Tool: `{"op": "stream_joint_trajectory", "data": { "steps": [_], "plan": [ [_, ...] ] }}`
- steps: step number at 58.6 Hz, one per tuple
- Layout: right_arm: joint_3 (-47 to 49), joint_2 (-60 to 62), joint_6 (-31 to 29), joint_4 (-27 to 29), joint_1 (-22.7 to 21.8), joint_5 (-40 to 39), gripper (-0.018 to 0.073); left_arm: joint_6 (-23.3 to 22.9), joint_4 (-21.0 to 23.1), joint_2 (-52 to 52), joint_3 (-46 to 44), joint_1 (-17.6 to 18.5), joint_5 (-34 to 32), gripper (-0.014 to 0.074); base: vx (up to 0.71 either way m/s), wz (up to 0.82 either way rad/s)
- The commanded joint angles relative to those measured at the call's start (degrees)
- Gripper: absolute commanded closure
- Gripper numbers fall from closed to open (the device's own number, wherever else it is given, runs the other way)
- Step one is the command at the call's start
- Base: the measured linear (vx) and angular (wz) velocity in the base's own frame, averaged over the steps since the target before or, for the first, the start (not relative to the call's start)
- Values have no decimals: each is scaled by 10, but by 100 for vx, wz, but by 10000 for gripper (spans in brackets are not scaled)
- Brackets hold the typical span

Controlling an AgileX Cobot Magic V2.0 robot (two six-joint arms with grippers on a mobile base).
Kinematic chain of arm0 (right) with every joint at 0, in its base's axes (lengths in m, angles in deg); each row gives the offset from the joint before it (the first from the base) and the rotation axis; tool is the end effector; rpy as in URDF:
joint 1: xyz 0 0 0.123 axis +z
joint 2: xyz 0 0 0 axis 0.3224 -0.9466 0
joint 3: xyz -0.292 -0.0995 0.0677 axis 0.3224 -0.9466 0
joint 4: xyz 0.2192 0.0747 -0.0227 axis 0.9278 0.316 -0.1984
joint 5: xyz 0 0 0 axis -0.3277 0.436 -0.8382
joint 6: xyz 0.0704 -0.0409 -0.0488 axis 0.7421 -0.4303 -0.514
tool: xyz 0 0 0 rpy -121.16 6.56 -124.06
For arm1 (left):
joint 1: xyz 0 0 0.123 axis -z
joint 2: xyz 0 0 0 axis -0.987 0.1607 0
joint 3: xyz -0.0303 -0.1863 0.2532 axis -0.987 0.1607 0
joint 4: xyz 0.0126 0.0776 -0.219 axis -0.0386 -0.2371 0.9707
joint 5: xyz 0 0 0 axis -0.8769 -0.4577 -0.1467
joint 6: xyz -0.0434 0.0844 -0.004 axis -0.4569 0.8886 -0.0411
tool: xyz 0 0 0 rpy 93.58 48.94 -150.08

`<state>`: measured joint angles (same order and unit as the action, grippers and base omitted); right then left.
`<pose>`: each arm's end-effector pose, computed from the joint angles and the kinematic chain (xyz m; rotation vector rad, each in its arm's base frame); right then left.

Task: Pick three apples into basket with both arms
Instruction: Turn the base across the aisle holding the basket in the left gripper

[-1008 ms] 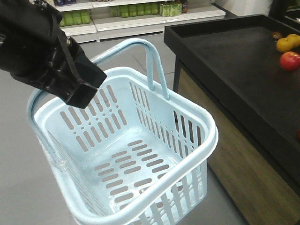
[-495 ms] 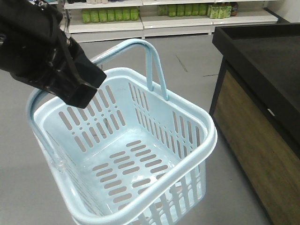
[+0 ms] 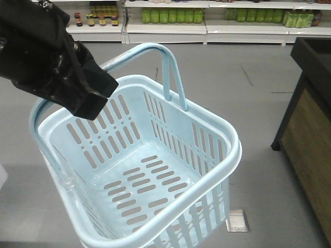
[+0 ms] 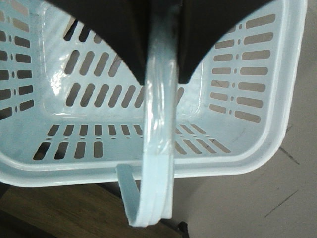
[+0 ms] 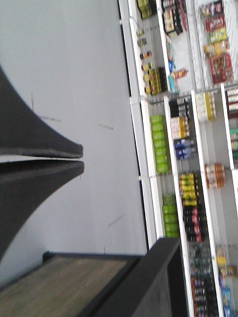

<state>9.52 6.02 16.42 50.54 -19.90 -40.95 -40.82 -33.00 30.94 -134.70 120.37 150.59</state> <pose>0.0099 -0.0021 0.1915 0.0831 1.6383 0.0173 0.1706 -0.1508 0.4971 0.9933 2.1922 -0.3575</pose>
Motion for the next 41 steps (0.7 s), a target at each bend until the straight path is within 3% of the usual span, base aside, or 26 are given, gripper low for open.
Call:
{"op": "stream_joint_trajectory", "data": {
  "steps": [1,41],
  "plan": [
    [-8,7,-4,-1,-2,-43,564,-7,6,-15,-16,-1,-24,602,6,42],
    [-8,7,-4,-1,-2,-43,564,-7,6,-15,-16,-1,-24,602,13,34]
  ]
}}
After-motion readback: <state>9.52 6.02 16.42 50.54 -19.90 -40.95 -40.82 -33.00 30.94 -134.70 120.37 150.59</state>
